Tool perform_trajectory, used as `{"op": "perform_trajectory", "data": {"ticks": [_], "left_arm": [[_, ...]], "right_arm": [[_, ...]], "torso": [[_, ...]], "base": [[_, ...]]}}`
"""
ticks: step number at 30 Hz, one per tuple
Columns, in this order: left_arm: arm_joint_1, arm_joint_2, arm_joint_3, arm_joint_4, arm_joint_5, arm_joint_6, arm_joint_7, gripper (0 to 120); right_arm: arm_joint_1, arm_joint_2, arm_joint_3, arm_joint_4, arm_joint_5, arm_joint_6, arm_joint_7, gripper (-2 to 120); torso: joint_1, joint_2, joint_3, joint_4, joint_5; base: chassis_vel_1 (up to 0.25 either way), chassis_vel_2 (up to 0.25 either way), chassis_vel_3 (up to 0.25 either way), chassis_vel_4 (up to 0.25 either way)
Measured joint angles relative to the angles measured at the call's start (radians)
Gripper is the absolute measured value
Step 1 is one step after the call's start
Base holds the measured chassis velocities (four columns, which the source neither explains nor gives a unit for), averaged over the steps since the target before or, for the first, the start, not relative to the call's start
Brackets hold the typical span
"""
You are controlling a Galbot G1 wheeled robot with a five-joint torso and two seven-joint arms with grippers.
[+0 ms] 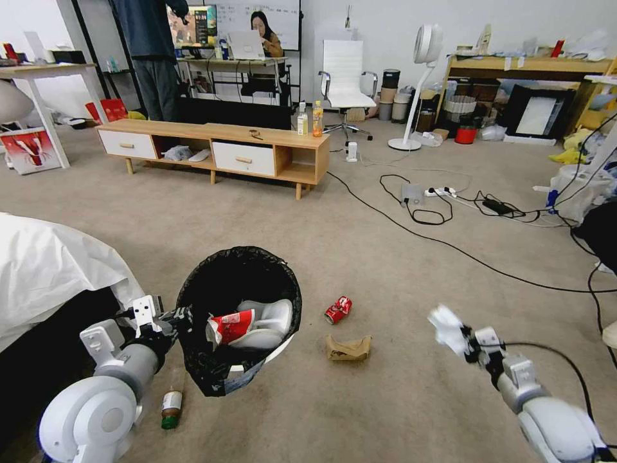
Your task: Pick up the trash bin and place the garbage on the floor into it.
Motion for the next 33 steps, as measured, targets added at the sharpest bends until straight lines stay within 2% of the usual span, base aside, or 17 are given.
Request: {"op": "perform_trajectory", "data": {"ticks": [1, 4, 6, 7, 9, 10, 12, 13, 14, 15, 17, 18, 20, 24, 26, 33], "left_arm": [[0.009, 0.005, 0.009, 0.0, 0.007, 0.0, 0.0, 2], [0.015, 0.01, 0.017, -0.003, 0.01, 0.001, 0.0, 2], [0.022, 0.023, 0.022, -0.009, 0.011, 0.003, 0.0, 2], [0.022, 0.023, 0.022, -0.009, 0.011, 0.003, 0.0, 2], [0.024, 0.04, 0.015, -0.015, -0.007, 0.007, -0.007, 2], [0.024, 0.04, 0.015, -0.015, -0.007, 0.007, -0.007, 2], [0.023, 0.054, 0.01, -0.017, -0.015, 0.009, -0.01, 2], [0.012, 0.064, 0.012, -0.014, -0.018, 0.009, -0.01, 2], [0.012, 0.064, 0.012, -0.014, -0.018, 0.009, -0.01, 2], [-0.001, 0.066, 0.02, -0.006, -0.018, 0.009, -0.01, 2], [-0.014, 0.075, 0.03, 0.005, -0.018, 0.009, -0.007, 2], [-0.014, 0.075, 0.03, 0.005, -0.018, 0.009, -0.007, 2], [-0.032, 0.094, 0.042, 0.023, -0.018, 0.009, 0.001, 2], [-0.045, 0.106, 0.048, 0.038, -0.018, 0.009, 0.009, 2], [-0.065, 0.109, 0.053, 0.062, -0.02, 0.005, 0.021, 2], [-0.092, 0.108, 0.067, 0.09, -0.038, 0.003, 0.028, 2]], "right_arm": [[0.012, -0.007, -0.017, 0.05, 0.009, 0.01, -0.002, 0], [0.025, -0.014, -0.032, 0.09, 0.026, 0.014, -0.009, 0], [0.062, -0.033, -0.067, 0.177, 0.091, 0.02, -0.042, 0], [0.062, -0.033, -0.067, 0.177, 0.091, 0.02, -0.042, 0], [0.117, -0.069, -0.106, 0.257, 0.21, 0.028, -0.084, 0], [0.117, -0.069, -0.106, 0.257, 0.21, 0.028, -0.084, 0], [0.162, -0.097, -0.138, 0.282, 0.299, 0.045, -0.117, 0], [0.237, -0.135, -0.194, 0.289, 0.384, 0.077, -0.169, 0], [0.237, -0.135, -0.194, 0.289, 0.384, 0.077, -0.169, 0], [0.297, -0.17, -0.248, 0.291, 0.45, 0.09, -0.194, 0], [0.357, -0.205, -0.309, 0.29, 0.525, 0.098, -0.204, 0], [0.357, -0.205, -0.309, 0.29, 0.525, 0.098, -0.204, 0], [0.448, -0.232, -0.393, 0.276, 0.588, 0.105, -0.212, 0], [0.538, -0.232, -0.464, 0.257, 0.616, 0.111, -0.22, 0], [0.636, -0.199, -0.558, 0.225, 0.638, 0.115, -0.22, 0], [0.714, -0.146, -0.676, 0.165, 0.644, 0.12, -0.22, 0]], "torso": [[0.0, 0.0, 0.0, -0.0001, 0.0004], [0.0, 0.0, 0.0, -0.0001, 0.0002], [0.0, 0.0, 0.0, 0.0, 0.0002], [0.0, 0.0, 0.0, 0.0, 0.0002], [0.0, 0.0, 0.0, 0.0001, -0.0001], [0.0, 0.0, 0.0, 0.0001, -0.0001], [0.0, 0.0, 0.0, -0.0003, 0.0002], [0.0, 0.0, 0.0, 0.0, 0.0004], [0.0, 0.0, 0.0, 0.0, 0.0004], [0.0, 0.0, 0.0, -0.0003, 0.0002], [0.0, 0.0, 0.0, -0.0004, 0.0001], [0.0, 0.0, 0.0, -0.0004, 0.0001], [0.0, 0.0, 0.0, -0.0003, 0.0002], [0.0, 0.0, 0.0, -0.0002, 0.0001], [0.0, 0.0, 0.0, 0.0004, 0.0001], [0.0, 0.0, 0.0, -0.0005, 0.0002]], "base": [[0.0, 0.0, 0.0, 0.0], [0.0, 0.0, 0.0, 0.0], [0.0, 0.0, 0.0, 0.0], [0.0, 0.0, 0.0, 0.0], [0.0, 0.0, 0.0, 0.0], [0.0, 0.0, 0.0, 0.0], [0.0, 0.0, 0.0, 0.0], [0.0, 0.0, 0.0, 0.0], [0.0, 0.0, 0.0, 0.0], [0.0, 0.0, 0.0, 0.0], [0.0, 0.0, 0.0, 0.0], [0.0, 0.0, 0.0, 0.0], [0.0, 0.0, 0.0, 0.0], [0.0, 0.0, 0.0, 0.0], [0.0, 0.0, 0.0, 0.0], [0.0, 0.0, 0.0, 0.0]]}}
